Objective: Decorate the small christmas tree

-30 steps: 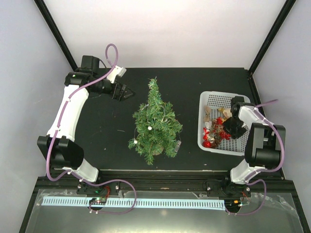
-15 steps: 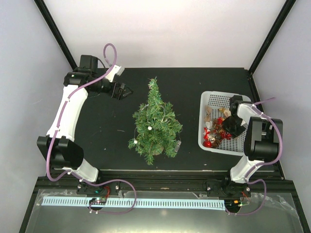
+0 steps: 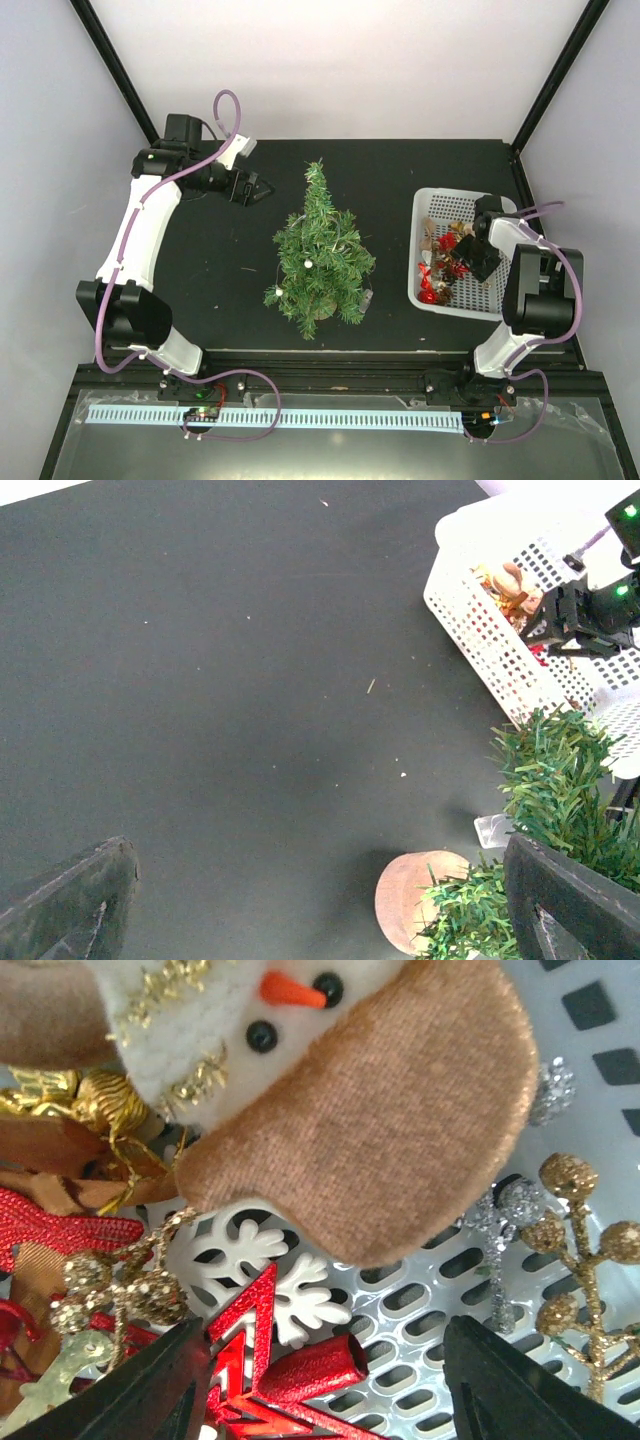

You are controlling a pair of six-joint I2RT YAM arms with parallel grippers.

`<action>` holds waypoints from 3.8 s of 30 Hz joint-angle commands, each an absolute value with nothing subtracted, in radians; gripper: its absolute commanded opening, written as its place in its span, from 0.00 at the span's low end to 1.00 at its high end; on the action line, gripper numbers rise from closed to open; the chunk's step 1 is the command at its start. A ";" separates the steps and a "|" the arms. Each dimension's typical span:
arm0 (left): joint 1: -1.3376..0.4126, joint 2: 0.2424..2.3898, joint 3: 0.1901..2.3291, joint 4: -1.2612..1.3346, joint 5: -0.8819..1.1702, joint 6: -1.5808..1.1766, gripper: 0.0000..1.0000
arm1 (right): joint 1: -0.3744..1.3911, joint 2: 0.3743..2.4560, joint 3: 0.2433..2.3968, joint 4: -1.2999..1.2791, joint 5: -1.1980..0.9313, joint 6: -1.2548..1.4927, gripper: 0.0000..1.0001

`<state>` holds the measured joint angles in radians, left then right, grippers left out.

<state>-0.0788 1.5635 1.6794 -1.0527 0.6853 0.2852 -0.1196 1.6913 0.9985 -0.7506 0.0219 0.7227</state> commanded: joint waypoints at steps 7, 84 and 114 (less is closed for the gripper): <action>-0.072 1.535 1.667 -1.046 0.725 0.294 0.99 | -0.124 1.642 0.960 -0.675 -0.032 0.725 0.58; -0.073 1.444 1.606 -1.012 0.737 0.326 0.99 | -0.123 1.598 1.078 -0.887 0.053 0.808 0.30; -0.074 1.470 1.614 -0.998 0.732 0.311 0.99 | -0.205 1.727 1.013 -0.736 0.074 0.790 0.25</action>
<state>-0.0784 1.4662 1.6054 -1.0191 0.7288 0.3176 -0.1974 1.7054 1.0328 -0.7742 0.0658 0.7975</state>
